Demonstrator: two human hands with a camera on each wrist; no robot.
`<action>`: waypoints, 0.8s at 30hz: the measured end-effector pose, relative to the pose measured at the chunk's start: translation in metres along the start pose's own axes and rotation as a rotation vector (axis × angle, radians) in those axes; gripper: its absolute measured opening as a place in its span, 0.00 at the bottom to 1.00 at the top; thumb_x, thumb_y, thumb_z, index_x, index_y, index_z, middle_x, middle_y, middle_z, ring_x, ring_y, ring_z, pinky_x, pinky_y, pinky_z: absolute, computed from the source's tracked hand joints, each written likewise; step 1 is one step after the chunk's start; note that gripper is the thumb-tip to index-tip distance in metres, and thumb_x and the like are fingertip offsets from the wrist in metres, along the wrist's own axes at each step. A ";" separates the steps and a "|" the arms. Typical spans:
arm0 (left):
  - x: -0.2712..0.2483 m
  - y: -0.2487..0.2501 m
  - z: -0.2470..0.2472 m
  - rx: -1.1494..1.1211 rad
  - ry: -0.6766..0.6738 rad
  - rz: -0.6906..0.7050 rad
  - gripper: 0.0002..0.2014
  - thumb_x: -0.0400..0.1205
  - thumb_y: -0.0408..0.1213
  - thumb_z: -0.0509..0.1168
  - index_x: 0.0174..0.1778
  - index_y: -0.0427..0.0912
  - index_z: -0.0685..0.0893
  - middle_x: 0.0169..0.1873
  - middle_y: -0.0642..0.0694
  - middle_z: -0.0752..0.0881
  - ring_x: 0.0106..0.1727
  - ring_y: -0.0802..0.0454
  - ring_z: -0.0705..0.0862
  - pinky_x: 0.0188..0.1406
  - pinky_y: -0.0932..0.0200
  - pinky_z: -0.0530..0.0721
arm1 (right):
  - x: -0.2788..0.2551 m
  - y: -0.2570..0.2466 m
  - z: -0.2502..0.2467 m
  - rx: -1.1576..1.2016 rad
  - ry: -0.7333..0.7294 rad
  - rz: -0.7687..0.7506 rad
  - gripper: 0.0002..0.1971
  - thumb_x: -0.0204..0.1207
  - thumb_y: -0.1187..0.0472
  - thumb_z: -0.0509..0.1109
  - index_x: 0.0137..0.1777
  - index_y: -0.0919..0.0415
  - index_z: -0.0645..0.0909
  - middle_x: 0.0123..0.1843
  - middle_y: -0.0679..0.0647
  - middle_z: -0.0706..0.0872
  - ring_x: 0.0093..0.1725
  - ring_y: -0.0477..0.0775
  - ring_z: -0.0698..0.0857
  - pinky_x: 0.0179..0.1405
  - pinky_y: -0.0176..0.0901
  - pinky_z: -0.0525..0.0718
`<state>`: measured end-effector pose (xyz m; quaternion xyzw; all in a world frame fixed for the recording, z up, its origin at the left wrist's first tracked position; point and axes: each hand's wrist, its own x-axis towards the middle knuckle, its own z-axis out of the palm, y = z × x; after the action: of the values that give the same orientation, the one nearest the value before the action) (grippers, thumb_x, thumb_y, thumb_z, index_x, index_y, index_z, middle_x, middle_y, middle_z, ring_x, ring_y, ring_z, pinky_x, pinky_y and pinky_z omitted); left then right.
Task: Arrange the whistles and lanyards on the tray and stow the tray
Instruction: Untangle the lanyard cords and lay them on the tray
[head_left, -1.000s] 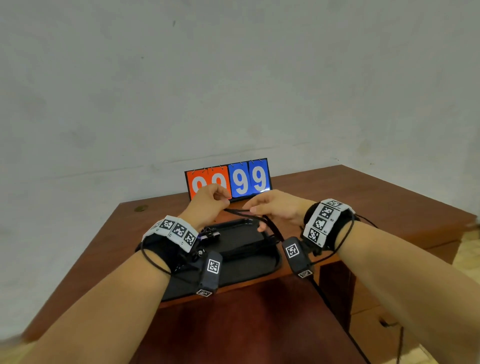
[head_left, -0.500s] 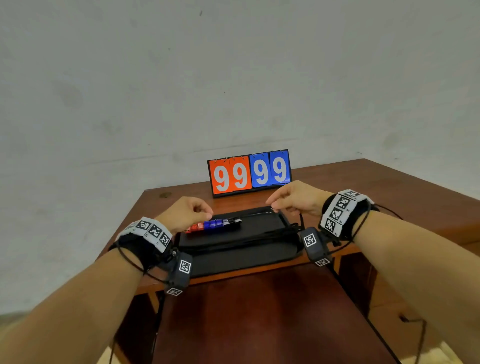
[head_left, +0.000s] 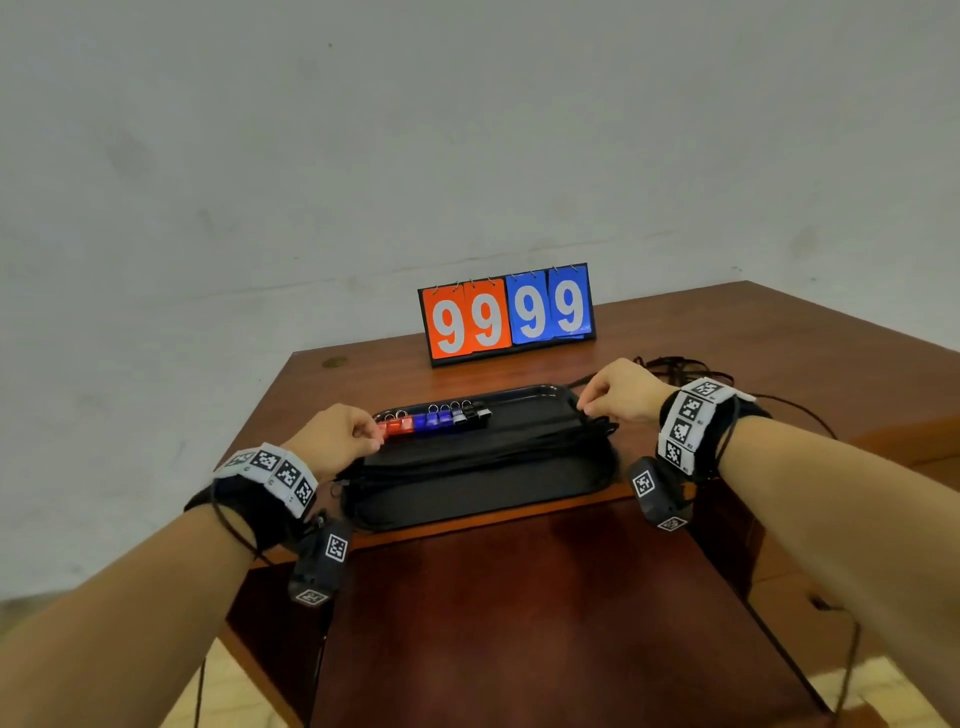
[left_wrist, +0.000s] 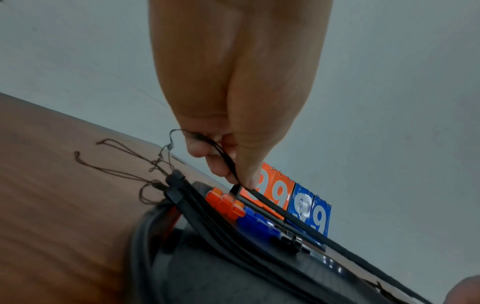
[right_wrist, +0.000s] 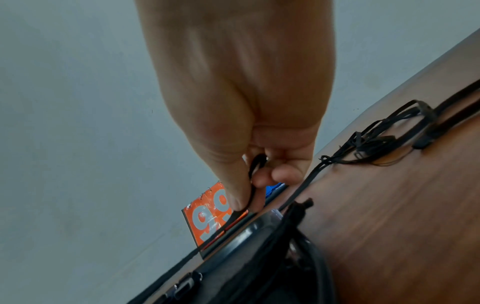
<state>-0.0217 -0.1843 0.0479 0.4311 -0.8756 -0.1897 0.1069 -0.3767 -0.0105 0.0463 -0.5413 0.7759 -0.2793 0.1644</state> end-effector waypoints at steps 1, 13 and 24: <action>0.001 -0.001 0.001 0.017 0.001 0.009 0.04 0.81 0.34 0.72 0.42 0.46 0.89 0.37 0.57 0.86 0.39 0.62 0.83 0.52 0.59 0.80 | 0.001 0.003 0.001 -0.023 0.006 0.011 0.05 0.74 0.66 0.77 0.45 0.57 0.92 0.43 0.47 0.91 0.44 0.46 0.88 0.45 0.35 0.85; 0.010 -0.005 0.009 0.158 -0.066 -0.002 0.07 0.80 0.31 0.72 0.42 0.49 0.88 0.45 0.50 0.88 0.46 0.54 0.86 0.46 0.62 0.82 | 0.009 0.010 0.015 -0.086 0.055 0.093 0.05 0.71 0.67 0.79 0.40 0.55 0.90 0.38 0.45 0.87 0.40 0.43 0.86 0.34 0.29 0.78; 0.009 -0.003 0.010 0.199 -0.098 -0.025 0.06 0.79 0.33 0.72 0.40 0.50 0.89 0.42 0.50 0.89 0.43 0.51 0.89 0.47 0.54 0.90 | 0.006 0.008 0.021 -0.119 0.057 0.107 0.05 0.70 0.63 0.81 0.38 0.53 0.88 0.39 0.46 0.88 0.42 0.44 0.87 0.40 0.34 0.81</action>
<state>-0.0281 -0.1911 0.0378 0.4405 -0.8889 -0.1239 0.0185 -0.3735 -0.0192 0.0249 -0.4996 0.8232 -0.2389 0.1249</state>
